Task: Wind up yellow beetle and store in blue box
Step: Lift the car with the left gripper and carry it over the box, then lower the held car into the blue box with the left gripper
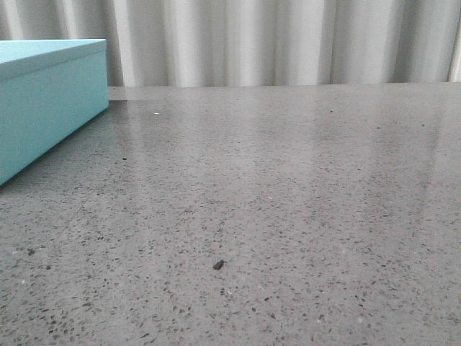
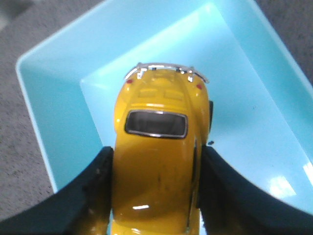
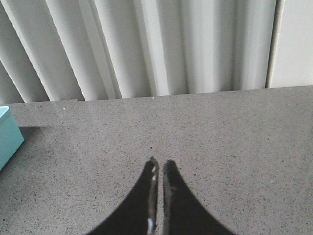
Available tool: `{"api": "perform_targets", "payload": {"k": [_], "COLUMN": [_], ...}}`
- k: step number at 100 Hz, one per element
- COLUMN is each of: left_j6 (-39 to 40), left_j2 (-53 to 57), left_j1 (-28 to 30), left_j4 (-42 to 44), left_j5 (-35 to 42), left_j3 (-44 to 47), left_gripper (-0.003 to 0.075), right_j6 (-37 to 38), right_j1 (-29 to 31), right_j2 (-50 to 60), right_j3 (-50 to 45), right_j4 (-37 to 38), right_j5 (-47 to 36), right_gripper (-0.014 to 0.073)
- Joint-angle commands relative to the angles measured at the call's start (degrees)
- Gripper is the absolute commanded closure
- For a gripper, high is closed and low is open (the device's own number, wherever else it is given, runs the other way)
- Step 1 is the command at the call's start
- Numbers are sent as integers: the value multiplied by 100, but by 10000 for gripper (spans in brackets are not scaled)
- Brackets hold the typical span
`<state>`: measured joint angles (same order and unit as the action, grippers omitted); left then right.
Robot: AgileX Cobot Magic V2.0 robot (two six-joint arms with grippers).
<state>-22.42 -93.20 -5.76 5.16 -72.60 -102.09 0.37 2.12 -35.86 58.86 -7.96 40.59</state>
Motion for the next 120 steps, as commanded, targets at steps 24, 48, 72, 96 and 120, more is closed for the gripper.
{"api": "perform_targets", "payload": {"k": [24, 48, 72, 96, 120], "left_j6": [289, 295, 203, 203, 229], "left_j2": [-255, -525, -622, -625, -625], "left_j1": [39, 48, 48, 48, 48], "left_j4": [-150, -436, -906, -895, -895], "left_j5": [7, 338, 539, 486, 345], "left_j3": [763, 810, 823, 889, 889], "left_gripper": [741, 741, 608, 345, 331], "right_j6": [-37, -37, -37, -37, -37], "right_j1": [9, 9, 9, 9, 9], "right_j2": [-12, -12, -12, -12, -12], "right_j3": [135, 135, 135, 135, 135], "right_j4": [-11, -11, -3, 37, 37], "right_j5": [-390, -354, -329, -217, -227], "right_gripper": [654, 654, 654, 654, 654]}}
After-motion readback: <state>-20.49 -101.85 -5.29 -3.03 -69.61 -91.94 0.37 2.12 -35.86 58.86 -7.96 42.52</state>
